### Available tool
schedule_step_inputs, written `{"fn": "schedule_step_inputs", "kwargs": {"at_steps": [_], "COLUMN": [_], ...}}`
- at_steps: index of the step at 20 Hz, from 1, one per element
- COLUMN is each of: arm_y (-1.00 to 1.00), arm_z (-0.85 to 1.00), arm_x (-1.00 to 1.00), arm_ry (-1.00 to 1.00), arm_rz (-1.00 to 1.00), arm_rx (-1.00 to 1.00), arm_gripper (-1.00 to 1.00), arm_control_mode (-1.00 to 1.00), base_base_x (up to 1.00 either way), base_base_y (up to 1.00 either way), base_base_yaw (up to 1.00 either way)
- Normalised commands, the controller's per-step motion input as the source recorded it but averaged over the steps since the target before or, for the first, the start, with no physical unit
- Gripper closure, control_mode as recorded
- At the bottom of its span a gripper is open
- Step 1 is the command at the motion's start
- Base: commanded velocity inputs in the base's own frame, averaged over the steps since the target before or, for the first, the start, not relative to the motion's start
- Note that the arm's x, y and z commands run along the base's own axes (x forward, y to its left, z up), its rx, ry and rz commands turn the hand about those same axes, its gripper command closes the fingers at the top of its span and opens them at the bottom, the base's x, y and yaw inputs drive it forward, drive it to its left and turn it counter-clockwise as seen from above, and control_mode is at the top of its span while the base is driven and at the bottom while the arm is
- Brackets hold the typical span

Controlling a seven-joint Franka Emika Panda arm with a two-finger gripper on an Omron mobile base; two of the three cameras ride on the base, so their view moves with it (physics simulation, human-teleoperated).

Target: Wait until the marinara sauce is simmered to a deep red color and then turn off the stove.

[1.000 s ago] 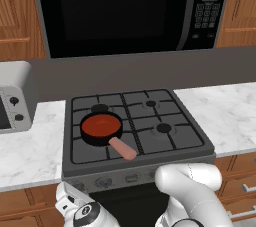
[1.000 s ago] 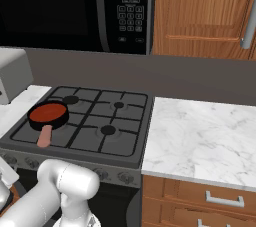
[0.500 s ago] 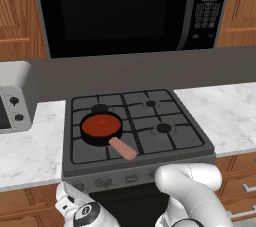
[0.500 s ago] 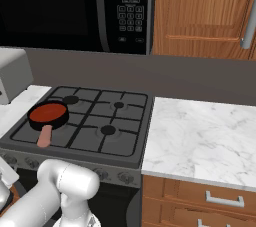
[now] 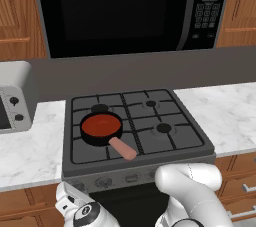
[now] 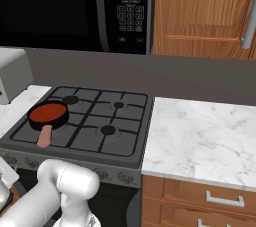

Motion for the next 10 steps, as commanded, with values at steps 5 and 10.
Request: {"fn": "schedule_step_inputs", "kwargs": {"at_steps": [5, 10], "arm_y": [0.00, 0.00], "arm_z": [0.00, 0.00], "arm_x": [0.00, 0.00], "arm_ry": [0.00, 0.00], "arm_rz": [0.00, 0.00], "arm_rx": [0.00, 0.00], "arm_gripper": [-1.00, -1.00], "arm_control_mode": [-1.00, -1.00], "base_base_x": [0.00, 0.00], "base_base_y": [0.00, 0.00], "base_base_yaw": [0.00, 0.00]}}
